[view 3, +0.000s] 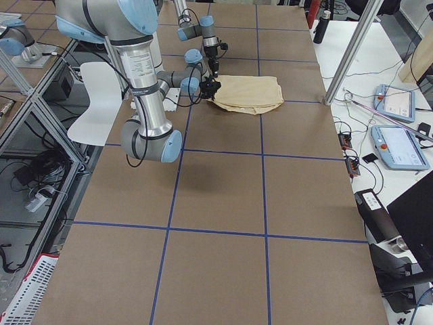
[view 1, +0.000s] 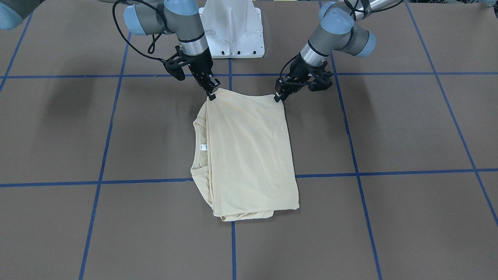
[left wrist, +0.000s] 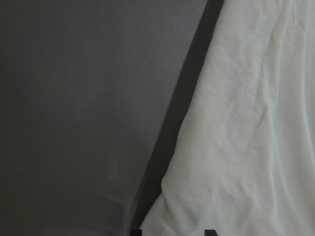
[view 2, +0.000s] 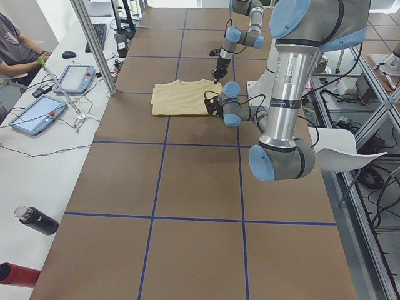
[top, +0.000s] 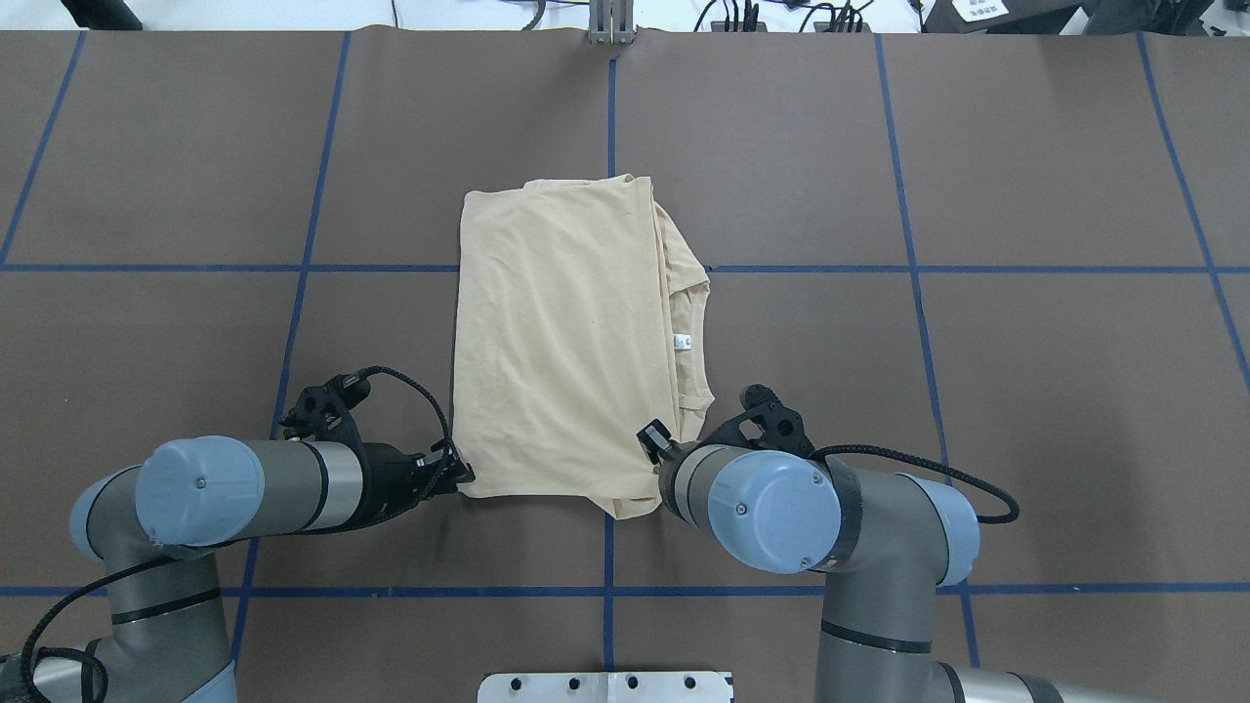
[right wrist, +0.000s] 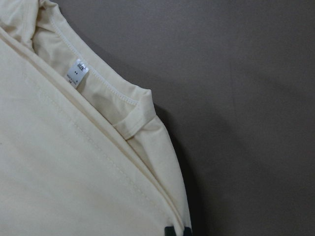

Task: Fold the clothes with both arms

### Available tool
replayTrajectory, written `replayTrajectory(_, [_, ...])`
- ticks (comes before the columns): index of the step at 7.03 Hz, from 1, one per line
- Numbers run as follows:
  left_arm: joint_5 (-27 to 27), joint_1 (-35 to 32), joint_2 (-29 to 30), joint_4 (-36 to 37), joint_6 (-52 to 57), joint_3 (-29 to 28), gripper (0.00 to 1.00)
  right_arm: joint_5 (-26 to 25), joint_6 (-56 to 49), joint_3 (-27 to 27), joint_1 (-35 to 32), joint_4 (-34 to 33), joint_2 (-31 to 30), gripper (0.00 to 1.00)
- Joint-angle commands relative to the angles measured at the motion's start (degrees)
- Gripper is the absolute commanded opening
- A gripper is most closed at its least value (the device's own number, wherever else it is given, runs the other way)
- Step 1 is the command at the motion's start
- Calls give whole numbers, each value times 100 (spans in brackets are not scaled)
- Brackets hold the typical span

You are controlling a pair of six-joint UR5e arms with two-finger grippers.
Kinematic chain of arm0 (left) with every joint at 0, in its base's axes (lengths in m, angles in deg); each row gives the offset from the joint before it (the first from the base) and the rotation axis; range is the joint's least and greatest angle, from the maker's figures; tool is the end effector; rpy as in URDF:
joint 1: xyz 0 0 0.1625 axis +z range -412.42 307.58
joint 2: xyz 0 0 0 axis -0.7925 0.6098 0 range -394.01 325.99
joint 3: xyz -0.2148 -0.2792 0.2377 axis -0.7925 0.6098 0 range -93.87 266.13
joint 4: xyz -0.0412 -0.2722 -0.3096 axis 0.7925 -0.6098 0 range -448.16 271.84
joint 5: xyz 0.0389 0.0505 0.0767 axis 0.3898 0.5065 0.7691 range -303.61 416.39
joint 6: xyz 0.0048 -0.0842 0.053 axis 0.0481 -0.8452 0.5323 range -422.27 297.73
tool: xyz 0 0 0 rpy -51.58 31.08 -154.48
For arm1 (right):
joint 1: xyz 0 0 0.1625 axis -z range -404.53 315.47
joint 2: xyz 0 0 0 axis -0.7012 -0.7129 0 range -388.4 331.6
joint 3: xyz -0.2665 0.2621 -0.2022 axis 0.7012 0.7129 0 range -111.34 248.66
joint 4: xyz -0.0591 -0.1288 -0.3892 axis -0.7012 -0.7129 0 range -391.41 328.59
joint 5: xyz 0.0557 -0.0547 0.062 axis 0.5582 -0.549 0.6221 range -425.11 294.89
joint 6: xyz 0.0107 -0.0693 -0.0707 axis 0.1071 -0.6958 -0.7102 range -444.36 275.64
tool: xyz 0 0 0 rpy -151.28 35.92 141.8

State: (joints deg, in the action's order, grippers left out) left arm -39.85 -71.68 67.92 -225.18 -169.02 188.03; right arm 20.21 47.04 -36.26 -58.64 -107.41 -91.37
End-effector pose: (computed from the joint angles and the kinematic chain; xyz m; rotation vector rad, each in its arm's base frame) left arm 0.5004 -0.3047 0.3581 -0.0683 1.2511 -0.4779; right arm -0.5697 -0.2890 0.2518 -0.1635 -1.0056 0.9274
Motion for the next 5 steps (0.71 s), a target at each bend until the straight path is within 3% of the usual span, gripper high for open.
replayTrajectory(1, [-17, 19, 2, 0, 5, 22, 0, -7, 0, 7, 22, -2, 4, 0])
replayTrajectory(3, [-97, 1, -50, 26, 5, 320, 0, -7, 9, -2, 22, -2, 4, 0])
replayTrajectory(5, [-298, 1, -426, 96, -13, 1134, 0, -50, 70, -316, 14, -19, -92, 0])
